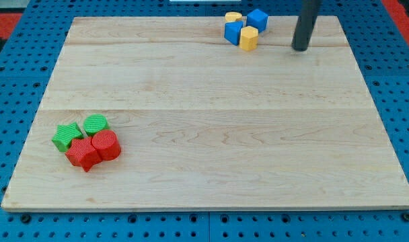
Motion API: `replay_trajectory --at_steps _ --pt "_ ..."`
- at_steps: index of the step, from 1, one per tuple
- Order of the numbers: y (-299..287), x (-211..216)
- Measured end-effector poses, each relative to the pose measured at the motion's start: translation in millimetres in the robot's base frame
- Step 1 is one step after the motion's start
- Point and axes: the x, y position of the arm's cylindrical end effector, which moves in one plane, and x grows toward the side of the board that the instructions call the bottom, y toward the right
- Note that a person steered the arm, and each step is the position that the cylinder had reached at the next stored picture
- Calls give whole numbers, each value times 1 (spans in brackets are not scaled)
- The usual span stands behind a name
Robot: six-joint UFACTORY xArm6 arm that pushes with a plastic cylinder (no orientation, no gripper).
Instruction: Separate the blue blocks from the yellow blocks
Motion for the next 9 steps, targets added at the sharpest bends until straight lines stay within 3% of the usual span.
replay_trajectory --at_steps 1,4,8,9 --pt "12 -67" --pt "-17 -69" --pt "-151 -60" --pt "-174 -29"
